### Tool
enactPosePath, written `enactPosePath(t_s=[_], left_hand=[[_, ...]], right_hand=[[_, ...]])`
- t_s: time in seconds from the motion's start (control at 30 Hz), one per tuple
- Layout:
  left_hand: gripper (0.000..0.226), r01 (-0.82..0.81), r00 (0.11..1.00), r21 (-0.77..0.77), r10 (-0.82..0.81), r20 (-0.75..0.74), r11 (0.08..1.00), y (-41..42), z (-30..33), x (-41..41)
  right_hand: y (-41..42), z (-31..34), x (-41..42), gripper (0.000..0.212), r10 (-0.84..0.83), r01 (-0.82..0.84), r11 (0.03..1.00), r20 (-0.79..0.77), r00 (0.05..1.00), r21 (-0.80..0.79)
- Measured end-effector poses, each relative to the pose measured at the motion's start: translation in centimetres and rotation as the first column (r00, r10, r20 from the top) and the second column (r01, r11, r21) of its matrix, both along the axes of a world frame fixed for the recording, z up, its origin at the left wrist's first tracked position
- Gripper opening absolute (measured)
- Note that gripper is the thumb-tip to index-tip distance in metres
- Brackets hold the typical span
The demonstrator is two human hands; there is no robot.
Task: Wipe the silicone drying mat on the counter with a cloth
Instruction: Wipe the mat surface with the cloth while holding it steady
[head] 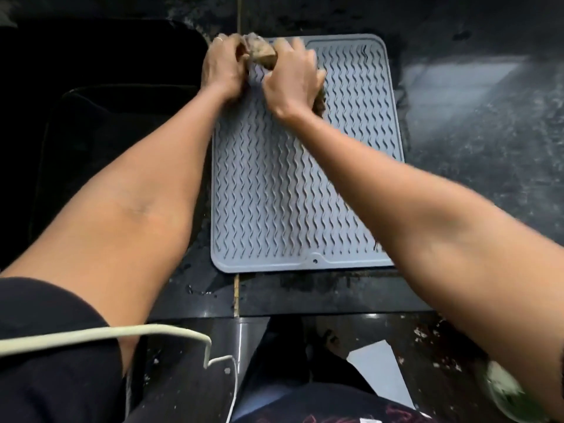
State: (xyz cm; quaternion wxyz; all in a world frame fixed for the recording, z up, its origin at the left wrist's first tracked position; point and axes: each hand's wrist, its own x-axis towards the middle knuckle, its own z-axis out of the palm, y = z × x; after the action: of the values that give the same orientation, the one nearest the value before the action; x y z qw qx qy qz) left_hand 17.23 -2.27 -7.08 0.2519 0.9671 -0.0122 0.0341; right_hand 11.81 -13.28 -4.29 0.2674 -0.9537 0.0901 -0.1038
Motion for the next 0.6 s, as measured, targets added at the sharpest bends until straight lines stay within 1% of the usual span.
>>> enactPosePath(t_s=[0.07, 0.1, 0.13, 0.17, 0.2, 0.27, 0.3, 0.37, 0.43, 0.53, 0.6], left_hand=[[0.035, 0.009, 1.000, -0.084, -0.007, 0.021, 0.996, 0.2, 0.0, -1.1], [0.034, 0.017, 1.000, -0.115, -0.015, 0.020, 0.993, 0.3, -0.1, -1.6], [0.032, 0.021, 1.000, -0.142, -0.020, 0.009, 0.990, 0.5, 0.0, -1.9], [0.032, 0.019, 1.000, -0.169, -0.021, -0.008, 0.985, 0.5, 0.1, -2.3], [0.033, 0.015, 0.999, -0.188, -0.023, -0.041, 0.982, 0.4, 0.3, -2.5], [0.038, 0.035, 0.997, -0.179, -0.046, -0.059, 0.983, 0.2, 0.5, -2.7], [0.040, 0.050, 0.997, -0.151, -0.059, -0.058, 0.987, 0.1, 0.4, -2.7], [0.042, 0.028, 0.998, -0.109, -0.034, -0.052, 0.994, 0.3, 0.2, -2.5], [0.044, -0.007, 0.997, -0.088, 0.000, -0.081, 0.996, 0.2, 0.5, -2.6], [0.043, 0.026, 0.994, -0.067, -0.033, -0.100, 0.997, -0.1, 0.9, -3.1], [0.040, 0.072, 0.994, -0.022, -0.073, -0.081, 0.997, -0.3, 1.1, -4.0]], right_hand=[[-0.3, -1.3, 1.1, 0.034, 0.140, -0.161, 0.964, -0.114, 0.984, -0.209], [-0.2, -1.9, 0.7, 0.034, 0.199, -0.229, 0.925, -0.126, 0.972, -0.303], [-0.2, -2.2, -0.1, 0.034, 0.234, -0.258, 0.896, -0.109, 0.966, -0.361], [-0.2, -2.3, -1.1, 0.033, 0.247, -0.256, 0.893, -0.074, 0.966, -0.371], [-0.3, -2.4, -2.3, 0.032, 0.249, -0.243, 0.906, -0.026, 0.968, -0.347], [-0.5, -2.5, -5.2, 0.031, 0.282, -0.249, 0.915, 0.062, 0.957, -0.318], [-0.6, -2.6, -6.9, 0.029, 0.323, -0.275, 0.909, 0.113, 0.940, -0.315], [-1.0, -2.8, -10.8, 0.022, 0.406, -0.351, 0.901, 0.213, 0.889, -0.255], [-1.3, -2.6, -14.2, 0.023, 0.459, -0.412, 0.886, 0.272, 0.846, -0.213], [-2.2, -2.0, -15.9, 0.006, 0.521, -0.489, 0.851, 0.202, 0.829, -0.191], [-2.6, -1.1, -14.7, 0.011, 0.528, -0.507, 0.849, 0.182, 0.829, -0.151]])
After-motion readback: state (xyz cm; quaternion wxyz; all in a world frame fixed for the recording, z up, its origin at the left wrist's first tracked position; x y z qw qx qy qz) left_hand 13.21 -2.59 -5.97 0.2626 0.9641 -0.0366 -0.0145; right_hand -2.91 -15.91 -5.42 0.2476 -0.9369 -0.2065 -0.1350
